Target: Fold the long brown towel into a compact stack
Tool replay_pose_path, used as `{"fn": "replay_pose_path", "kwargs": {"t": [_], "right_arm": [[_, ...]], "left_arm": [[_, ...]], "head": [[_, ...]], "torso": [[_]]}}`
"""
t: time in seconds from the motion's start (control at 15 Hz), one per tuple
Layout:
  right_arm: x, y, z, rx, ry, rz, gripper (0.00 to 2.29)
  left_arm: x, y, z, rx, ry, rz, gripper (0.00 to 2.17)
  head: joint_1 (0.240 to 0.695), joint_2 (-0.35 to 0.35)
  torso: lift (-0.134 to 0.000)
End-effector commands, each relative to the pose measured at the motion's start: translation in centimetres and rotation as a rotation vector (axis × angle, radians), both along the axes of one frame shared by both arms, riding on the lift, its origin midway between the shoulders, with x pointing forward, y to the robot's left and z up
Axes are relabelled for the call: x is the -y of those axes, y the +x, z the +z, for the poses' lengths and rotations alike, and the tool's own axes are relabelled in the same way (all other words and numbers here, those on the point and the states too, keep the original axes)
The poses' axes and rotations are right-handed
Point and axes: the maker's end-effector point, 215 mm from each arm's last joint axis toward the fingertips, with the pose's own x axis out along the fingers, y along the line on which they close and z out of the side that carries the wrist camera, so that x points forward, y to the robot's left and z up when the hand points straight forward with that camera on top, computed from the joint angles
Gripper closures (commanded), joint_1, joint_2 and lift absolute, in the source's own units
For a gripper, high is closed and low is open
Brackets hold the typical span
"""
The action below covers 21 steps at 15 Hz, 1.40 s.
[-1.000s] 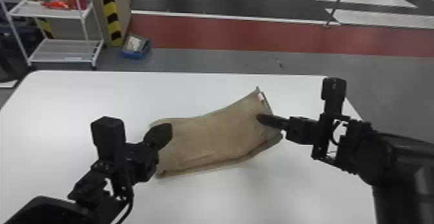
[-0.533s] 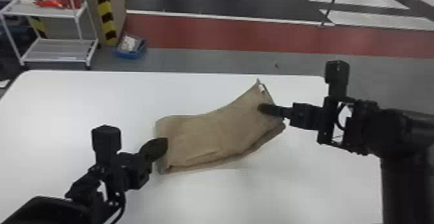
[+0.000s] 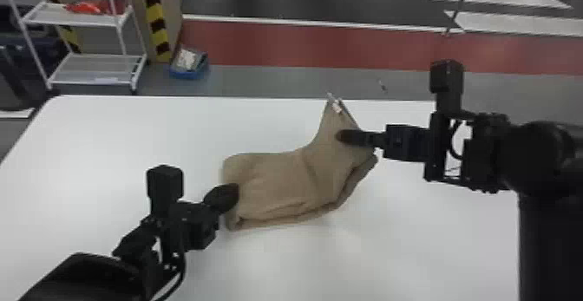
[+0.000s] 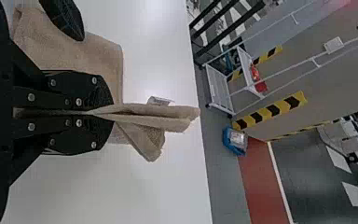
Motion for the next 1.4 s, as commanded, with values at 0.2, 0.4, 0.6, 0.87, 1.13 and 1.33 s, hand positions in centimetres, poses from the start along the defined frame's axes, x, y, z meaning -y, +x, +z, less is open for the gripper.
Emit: {"fn": "replay_pose_path", "kwargs": {"t": [0.2,0.4,0.6,0.87,1.13,1.33], "right_arm": [[-5.4,-0.5,-1.7,-0.021,-0.035,0.079,1.12],[-7.6,-1.0,-2.5,-0.034,-0.042,0.112,1.12],[-9.3,-1.1,-4.0,-0.054,-0.04,0.128,1.12],[-9.3,-1.2,-5.7,-0.086,-0.056,0.124,1.11],[-9.8,-1.3,-6.8,-0.095,-0.076,0.128,1.1],[-10.4,-1.4,-7.3,-0.105,-0.071,0.137,1.11]], "left_arm": [[1.4,-0.5,-0.3,-0.008,-0.008,-0.023,1.42],[2.7,-1.0,-0.4,-0.012,-0.016,-0.041,1.42],[3.7,-1.3,-0.4,-0.016,-0.026,-0.052,1.42],[3.8,-1.3,-0.9,-0.025,-0.025,-0.051,1.42],[3.7,-1.1,-0.6,-0.017,-0.029,-0.05,1.42],[3.7,-1.1,-0.6,-0.018,-0.032,-0.05,1.42]], "head": [[0.695,-0.073],[0.695,-0.059],[0.695,-0.047],[0.695,-0.043],[0.695,-0.041],[0.695,-0.036]], "torso": [[-0.125],[-0.125],[-0.125],[-0.125],[-0.125],[-0.125]]}}
